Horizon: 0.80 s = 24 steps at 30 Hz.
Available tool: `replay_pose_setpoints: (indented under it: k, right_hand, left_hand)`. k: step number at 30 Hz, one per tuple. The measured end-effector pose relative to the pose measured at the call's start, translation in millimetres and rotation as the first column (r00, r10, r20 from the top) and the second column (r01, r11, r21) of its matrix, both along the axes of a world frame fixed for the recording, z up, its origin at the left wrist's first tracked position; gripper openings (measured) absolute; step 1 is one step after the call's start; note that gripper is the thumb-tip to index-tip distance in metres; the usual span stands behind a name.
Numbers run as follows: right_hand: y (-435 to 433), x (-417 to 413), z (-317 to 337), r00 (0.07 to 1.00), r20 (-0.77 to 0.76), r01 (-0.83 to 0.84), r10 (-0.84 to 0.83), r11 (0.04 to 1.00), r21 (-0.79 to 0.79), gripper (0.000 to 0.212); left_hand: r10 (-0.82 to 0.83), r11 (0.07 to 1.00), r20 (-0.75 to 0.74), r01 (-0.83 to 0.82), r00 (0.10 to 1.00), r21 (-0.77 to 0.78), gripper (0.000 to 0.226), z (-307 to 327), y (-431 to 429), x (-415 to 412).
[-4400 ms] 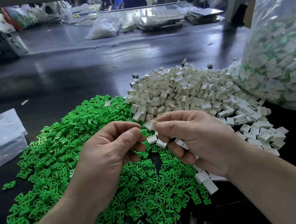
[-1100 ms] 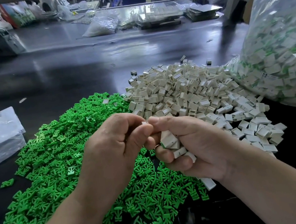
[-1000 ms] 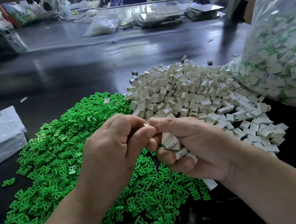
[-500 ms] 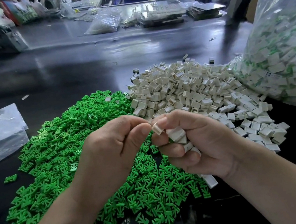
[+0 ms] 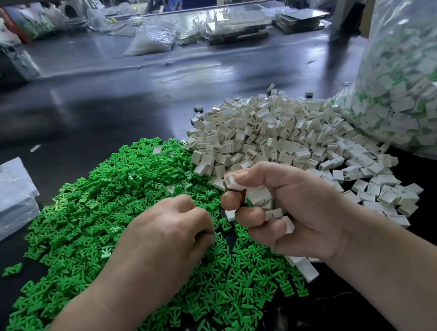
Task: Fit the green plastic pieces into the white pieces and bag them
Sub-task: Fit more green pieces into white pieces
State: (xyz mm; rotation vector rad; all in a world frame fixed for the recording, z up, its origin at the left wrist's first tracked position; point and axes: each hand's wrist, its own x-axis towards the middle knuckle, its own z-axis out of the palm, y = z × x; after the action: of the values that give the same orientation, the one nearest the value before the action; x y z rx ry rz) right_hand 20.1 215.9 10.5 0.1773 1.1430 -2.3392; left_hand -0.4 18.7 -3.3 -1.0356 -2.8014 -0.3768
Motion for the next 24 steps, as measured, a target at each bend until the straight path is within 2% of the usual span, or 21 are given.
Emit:
replay_pose_setpoints:
  k: [3, 6, 8, 13, 17, 19, 21, 23, 24]
  right_hand:
    - [-0.4, -0.9, 0.4, 1.0, 0.022, 0.014, -0.014, 1.0, 0.002, 0.014]
    - [-0.3, -1.5, -0.8, 1.0, 0.025, 0.017, -0.017, 1.0, 0.004, 0.014]
    - [-0.6, -1.8, -1.6, 1.0, 0.022, 0.022, -0.023, 1.0, 0.008, 0.016]
    - [-1.7, -1.8, -2.4, 0.999, 0.008, 0.039, -0.04, 0.998, 0.056, 0.016]
    - [-2.6, -1.0, -2.9, 0.999, 0.0, 0.053, -0.054, 0.996, 0.073, 0.012]
    - [-3.0, -0.8, -3.1, 0.998, -0.007, 0.056, -0.056, 0.995, 0.079, 0.009]
    - [-3.3, -0.9, -2.9, 0.998, -0.023, 0.053, -0.051, 0.995, 0.082, 0.002]
    - [-3.0, -0.1, -2.7, 0.998, -0.05, 0.045, -0.04, 0.994, 0.097, 0.006]
    - [-2.5, 0.0, -3.5, 0.997, -0.069, 0.042, -0.034, 0.993, 0.106, 0.003]
  left_hand:
    - [0.01, 1.0, -0.058, -0.01, 0.998, 0.002, 0.012, -3.8, 0.9, -1.0]
    - [0.112, 0.994, -0.075, -0.113, 0.991, -0.002, 0.039, -4.0, -2.1, -0.6]
    - [0.172, 0.984, -0.05, -0.174, 0.984, -0.037, 0.049, -4.2, -5.1, -2.1]
    - [0.115, 0.993, -0.073, -0.117, 0.991, -0.018, 0.024, -5.9, -3.1, -5.0]
    - [0.113, 0.993, -0.063, -0.112, 0.992, 0.031, 0.019, -8.7, -5.1, -8.1]
    - [0.134, 0.983, -0.015, -0.131, 0.991, 0.129, 0.018, -9.9, -5.5, -9.2]
    - [0.175, 0.925, 0.1, -0.198, 0.979, 0.324, 0.013, -8.2, -5.4, -8.6]
    - [0.177, 0.786, 0.3, -0.318, 0.937, 0.53, 0.008, -5.4, -5.8, -8.9]
    - [0.121, 0.703, 0.428, -0.382, 0.896, 0.6, 0.008, -3.1, -5.7, -8.8]
